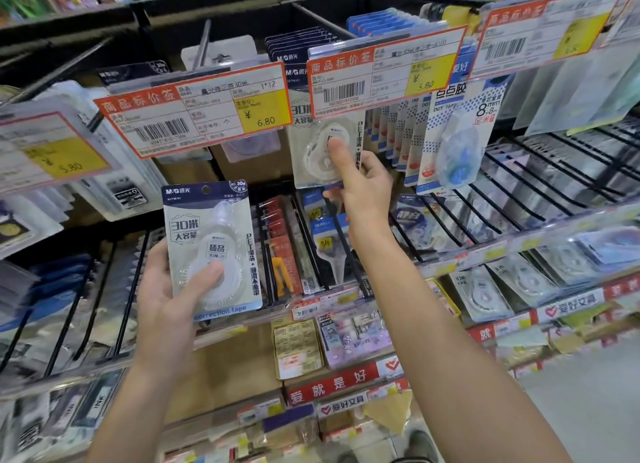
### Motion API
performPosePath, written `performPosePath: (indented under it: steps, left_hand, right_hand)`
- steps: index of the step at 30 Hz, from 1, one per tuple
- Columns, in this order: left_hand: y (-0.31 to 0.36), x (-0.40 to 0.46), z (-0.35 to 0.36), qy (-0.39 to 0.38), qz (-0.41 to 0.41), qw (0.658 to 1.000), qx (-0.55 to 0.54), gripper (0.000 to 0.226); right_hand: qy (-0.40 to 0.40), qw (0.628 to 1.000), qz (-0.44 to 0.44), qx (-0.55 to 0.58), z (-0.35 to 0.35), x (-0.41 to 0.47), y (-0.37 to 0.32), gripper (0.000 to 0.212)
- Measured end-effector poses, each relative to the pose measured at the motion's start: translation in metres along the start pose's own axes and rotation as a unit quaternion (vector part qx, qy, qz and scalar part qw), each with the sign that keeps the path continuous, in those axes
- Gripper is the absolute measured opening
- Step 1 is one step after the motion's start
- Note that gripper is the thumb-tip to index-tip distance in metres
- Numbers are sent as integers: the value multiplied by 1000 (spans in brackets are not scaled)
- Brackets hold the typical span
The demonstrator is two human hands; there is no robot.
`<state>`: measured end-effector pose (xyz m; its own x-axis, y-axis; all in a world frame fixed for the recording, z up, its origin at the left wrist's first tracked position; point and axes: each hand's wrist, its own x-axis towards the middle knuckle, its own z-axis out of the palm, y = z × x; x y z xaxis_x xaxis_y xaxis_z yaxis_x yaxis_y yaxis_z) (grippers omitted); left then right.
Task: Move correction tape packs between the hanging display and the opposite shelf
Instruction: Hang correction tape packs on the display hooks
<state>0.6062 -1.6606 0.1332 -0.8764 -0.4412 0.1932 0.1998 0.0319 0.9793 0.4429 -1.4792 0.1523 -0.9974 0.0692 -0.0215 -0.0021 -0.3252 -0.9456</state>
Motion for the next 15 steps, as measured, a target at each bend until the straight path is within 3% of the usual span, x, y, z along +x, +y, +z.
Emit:
performPosePath:
  steps: [9,15]
  left_hand:
    - [3,-3,1,-5,-10,1000,11,46]
    - [5,-6,-5,0,-12,1000,7,41]
  right_hand:
    - [9,999,-12,29,12,17,6,91]
    - [3,999,2,33,14,23,7,80]
